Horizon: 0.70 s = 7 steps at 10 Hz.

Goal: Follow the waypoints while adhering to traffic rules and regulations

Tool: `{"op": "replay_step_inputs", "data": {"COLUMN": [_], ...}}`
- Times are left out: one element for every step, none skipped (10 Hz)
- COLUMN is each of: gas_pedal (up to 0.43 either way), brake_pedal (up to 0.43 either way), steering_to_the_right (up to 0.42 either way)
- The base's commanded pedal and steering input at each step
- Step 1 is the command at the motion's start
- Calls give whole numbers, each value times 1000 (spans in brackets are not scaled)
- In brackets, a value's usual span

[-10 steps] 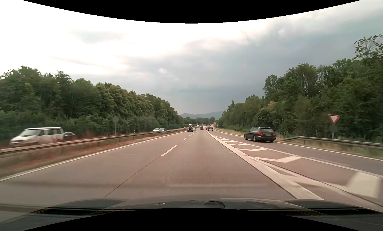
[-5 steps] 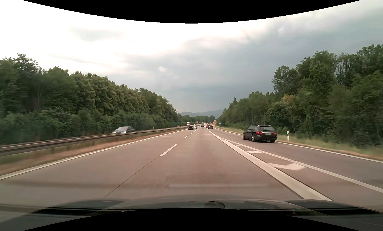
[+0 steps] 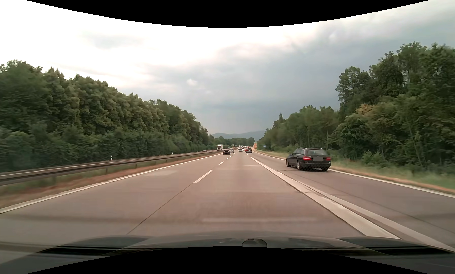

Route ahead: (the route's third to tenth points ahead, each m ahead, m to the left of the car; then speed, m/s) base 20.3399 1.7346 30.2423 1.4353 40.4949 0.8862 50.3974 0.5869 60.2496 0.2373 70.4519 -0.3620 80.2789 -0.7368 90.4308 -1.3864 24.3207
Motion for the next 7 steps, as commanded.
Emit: {"op": "replay_step_inputs", "data": {"gas_pedal": [0, 0, 0, 0, 0, 0, 0], "brake_pedal": [226, 220, 207, 213, 213, 213, 201], "steering_to_the_right": [2, 2, 2, 3, 3, 3, 4]}}
